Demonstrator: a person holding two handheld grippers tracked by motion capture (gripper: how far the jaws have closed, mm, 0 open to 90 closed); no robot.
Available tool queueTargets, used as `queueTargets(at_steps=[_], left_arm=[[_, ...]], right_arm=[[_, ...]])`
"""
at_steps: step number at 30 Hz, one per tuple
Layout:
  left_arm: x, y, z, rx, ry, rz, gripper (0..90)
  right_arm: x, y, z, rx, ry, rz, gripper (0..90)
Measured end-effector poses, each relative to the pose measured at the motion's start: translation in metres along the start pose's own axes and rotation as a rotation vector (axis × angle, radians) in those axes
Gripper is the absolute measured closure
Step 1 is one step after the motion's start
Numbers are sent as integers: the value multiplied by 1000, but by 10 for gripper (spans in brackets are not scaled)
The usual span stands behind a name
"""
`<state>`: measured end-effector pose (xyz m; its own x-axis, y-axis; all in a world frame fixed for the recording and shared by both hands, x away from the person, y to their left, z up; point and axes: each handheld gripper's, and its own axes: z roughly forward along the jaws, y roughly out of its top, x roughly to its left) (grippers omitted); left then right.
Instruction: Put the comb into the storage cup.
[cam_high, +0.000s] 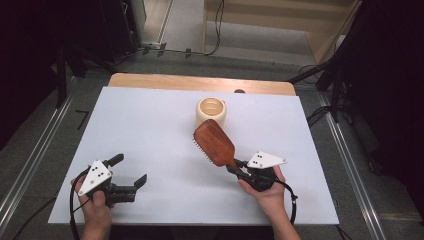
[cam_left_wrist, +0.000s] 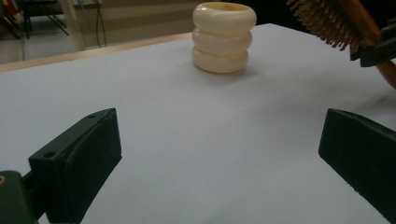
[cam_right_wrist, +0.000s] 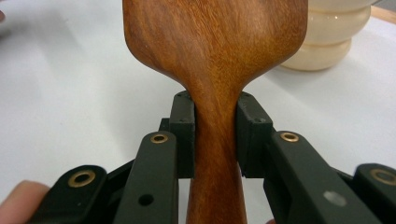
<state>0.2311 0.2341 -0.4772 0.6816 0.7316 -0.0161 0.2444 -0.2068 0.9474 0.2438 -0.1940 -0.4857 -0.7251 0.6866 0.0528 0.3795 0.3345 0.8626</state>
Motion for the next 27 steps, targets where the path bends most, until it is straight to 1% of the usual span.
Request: queueTargets(at_steps=[4,5,6,7,10,12,13,14,16,17,20,22,24,27], left_arm=[[-9,2,4,-9,-14,16,0],[-9,2,4,-9,-14,16,0],[-14,4,6,-21,-29,14,0],[-16,5,7,-28,-35,16,0],[-24,9,10,-29,-47,32,0],[-27,12,13,-32,-63,26,0],[-29,13,14,-36,-60,22,0],[-30,15,16,-38,-72,20,0],[-33,18,20,-36,-72,21,0],[-34,20,21,-40,-84,17,0],[-38,26,26,-54,-101,3,0],[-41,30,31,-55,-108,6,0],[-44,35,35,-53,-123,12,0],[-50,42,41,-56,-134,19,0]], right_arm=[[2,0,0,-25,2,-3,700],[2,0,0,-31,12,2,700],[3,0,0,-38,15,6,700],[4,0,0,-39,15,10,700],[7,1,0,-49,12,2,700],[8,1,0,-56,10,-3,700],[9,1,0,-64,8,-2,700],[9,1,-1,-68,9,-1,700],[9,1,-1,-79,10,4,700],[10,1,-1,-81,9,5,700],[10,-1,-1,-104,10,9,700],[11,-1,-2,-113,10,13,700],[11,-1,-3,-117,6,5,700],[12,-1,-3,-129,3,1,700]])
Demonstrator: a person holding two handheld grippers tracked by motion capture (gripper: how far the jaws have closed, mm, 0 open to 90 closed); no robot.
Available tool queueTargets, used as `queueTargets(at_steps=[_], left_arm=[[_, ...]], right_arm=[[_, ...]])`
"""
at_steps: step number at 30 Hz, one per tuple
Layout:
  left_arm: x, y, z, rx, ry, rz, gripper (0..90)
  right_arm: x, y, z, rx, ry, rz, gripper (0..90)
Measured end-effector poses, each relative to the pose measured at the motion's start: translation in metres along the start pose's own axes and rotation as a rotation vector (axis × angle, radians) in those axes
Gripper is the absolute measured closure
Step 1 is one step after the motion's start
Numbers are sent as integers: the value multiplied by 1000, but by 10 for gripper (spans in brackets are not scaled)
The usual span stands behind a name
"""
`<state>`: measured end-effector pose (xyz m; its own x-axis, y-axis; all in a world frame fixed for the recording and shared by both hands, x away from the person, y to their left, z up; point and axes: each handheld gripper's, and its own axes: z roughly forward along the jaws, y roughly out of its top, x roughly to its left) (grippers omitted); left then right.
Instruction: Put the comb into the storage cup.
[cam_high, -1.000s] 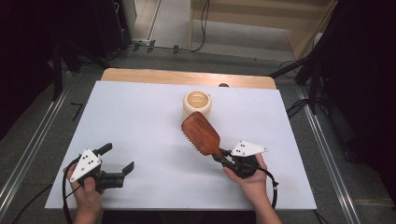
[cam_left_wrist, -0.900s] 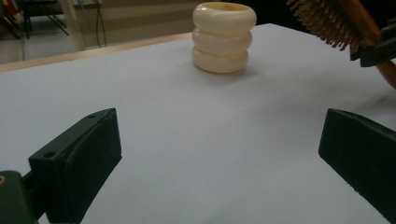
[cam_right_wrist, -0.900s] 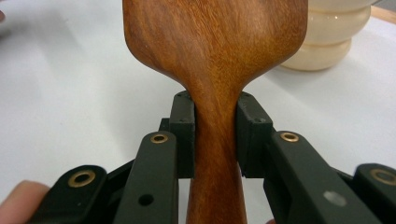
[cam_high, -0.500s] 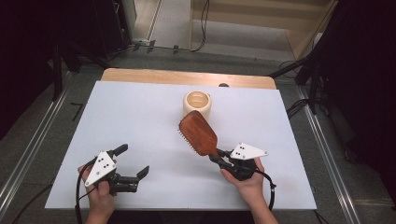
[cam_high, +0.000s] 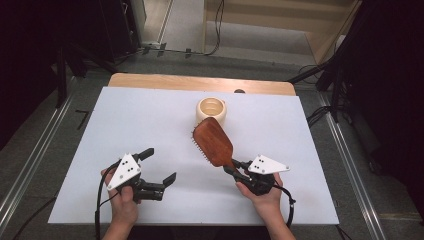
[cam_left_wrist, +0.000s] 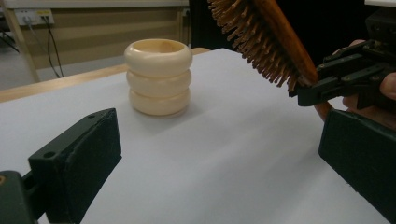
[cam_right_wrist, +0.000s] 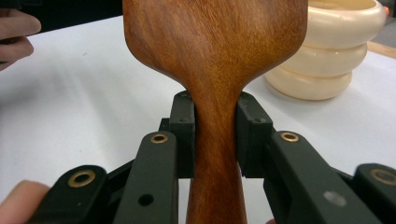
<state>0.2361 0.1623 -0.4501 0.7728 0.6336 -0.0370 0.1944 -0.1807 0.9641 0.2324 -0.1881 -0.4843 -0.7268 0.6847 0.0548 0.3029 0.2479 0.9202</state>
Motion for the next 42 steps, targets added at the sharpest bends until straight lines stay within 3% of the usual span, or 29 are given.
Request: queueTargets(at_steps=[12,21,36,38,42], left_arm=[[-14,19,27,15,-45,-13,0],[-23,29,47,19,-90,-52,0],[-32,40,66,1,-110,-95,0],[-32,40,68,4,-135,-102,0],[-34,41,70,1,-126,-124,97]], right_arm=[[10,-1,1,-46,11,-10,700],[18,1,3,-61,15,-25,700],[28,3,5,-90,34,-46,700],[29,3,5,-94,36,-52,700],[33,3,6,-99,34,-51,700]])
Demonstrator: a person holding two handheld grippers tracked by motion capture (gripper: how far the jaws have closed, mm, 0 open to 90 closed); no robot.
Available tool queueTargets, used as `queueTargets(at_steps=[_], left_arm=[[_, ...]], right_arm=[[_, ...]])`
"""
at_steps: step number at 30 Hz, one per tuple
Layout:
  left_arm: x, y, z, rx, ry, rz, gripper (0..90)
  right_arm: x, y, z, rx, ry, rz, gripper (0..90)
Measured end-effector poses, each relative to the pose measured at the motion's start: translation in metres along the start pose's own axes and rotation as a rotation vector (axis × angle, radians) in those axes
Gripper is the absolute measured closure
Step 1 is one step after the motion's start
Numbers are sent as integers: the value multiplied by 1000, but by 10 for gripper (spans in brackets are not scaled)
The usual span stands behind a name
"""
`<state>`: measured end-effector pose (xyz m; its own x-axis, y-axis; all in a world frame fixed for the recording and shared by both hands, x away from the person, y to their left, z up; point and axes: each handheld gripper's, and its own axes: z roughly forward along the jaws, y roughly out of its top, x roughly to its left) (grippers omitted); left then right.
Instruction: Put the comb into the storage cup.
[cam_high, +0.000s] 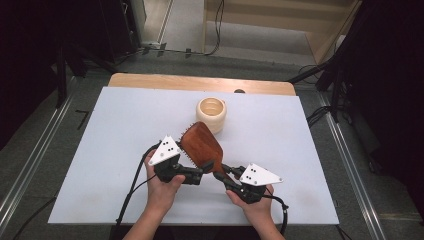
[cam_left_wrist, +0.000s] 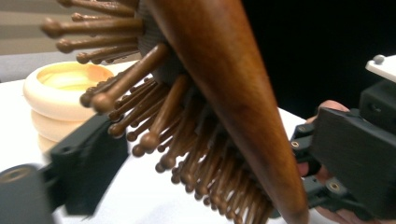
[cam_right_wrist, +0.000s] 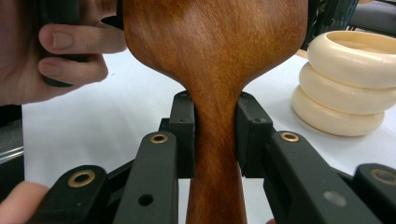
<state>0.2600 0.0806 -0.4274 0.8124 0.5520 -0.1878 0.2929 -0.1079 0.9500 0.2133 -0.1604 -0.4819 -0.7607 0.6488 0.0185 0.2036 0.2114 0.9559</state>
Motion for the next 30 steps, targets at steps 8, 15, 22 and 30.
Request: queueTargets(at_steps=[8,15,22,30], left_arm=[[-2,0,6,9,22,-33,242],[-1,2,9,12,-24,-81,368],[0,4,11,22,-100,-115,489],[1,5,11,27,-139,-99,542]], right_arm=[[9,1,3,-5,-32,3,699],[10,0,4,-20,-50,28,699],[9,-2,4,-29,-64,19,700],[6,-4,5,-37,-42,27,695]])
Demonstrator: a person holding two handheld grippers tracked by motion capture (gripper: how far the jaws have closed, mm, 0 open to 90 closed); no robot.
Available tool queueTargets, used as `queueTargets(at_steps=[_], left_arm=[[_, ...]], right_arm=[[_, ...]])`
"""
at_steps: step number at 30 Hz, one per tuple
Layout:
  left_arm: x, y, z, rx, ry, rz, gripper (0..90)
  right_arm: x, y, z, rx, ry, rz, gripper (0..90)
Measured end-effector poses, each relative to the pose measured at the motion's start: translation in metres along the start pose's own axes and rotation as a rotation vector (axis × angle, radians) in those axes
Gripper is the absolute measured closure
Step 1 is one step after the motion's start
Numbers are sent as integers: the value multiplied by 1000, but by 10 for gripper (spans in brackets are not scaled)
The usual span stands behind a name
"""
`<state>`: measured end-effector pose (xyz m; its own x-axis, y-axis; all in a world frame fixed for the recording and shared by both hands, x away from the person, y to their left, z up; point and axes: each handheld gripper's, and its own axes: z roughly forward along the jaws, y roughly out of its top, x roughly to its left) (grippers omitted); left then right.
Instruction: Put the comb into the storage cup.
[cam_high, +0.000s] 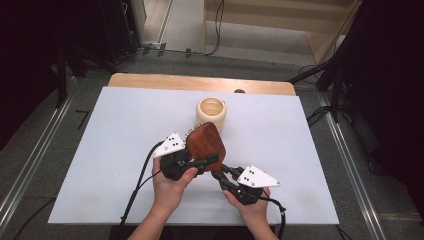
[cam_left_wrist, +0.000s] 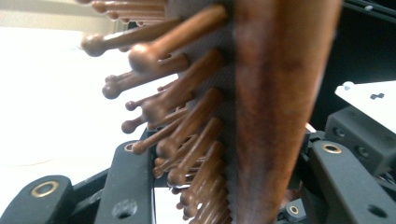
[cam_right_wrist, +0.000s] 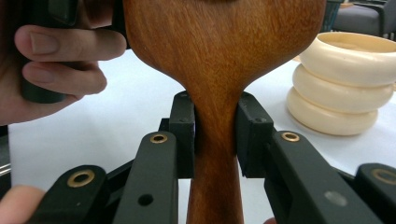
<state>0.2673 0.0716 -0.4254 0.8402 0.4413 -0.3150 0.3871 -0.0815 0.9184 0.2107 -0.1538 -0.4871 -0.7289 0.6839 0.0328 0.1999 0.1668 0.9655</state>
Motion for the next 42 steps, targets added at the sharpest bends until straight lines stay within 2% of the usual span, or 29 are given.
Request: queueTargets(at_steps=[1,5,7,10,12,16,18,20,22,28,34,39,42], left_arm=[[1,1,-1,-4,-14,4,547],[0,2,-1,0,-14,10,559],[-1,2,-1,2,-16,14,560],[-1,4,0,2,-15,19,561],[-1,6,0,4,-8,29,561],[1,10,-2,-1,-5,35,561],[1,12,-3,-10,-1,33,561],[3,14,-4,-8,2,36,561],[5,16,-5,-13,7,36,561],[9,21,-10,-26,17,34,560],[13,27,-15,-34,25,38,560],[18,30,-19,-42,29,38,561],[20,32,-20,-43,36,37,560]], right_arm=[[0,1,-1,-6,3,0,683],[-1,3,-1,-20,29,18,609],[-1,4,-1,-20,21,16,560],[-2,4,0,-16,33,24,427],[-4,5,1,-5,41,51,337],[-6,6,-2,-20,44,83,100],[-8,6,-5,-28,43,82,84],[-11,6,-7,-36,59,102,0],[-15,5,-11,-45,72,116,0],[-26,-1,-21,-31,5,91,0],[-40,-8,-32,-30,-39,110,0],[-49,-15,-42,-14,-73,91,0],[-55,-20,-49,-15,-85,108,0]])
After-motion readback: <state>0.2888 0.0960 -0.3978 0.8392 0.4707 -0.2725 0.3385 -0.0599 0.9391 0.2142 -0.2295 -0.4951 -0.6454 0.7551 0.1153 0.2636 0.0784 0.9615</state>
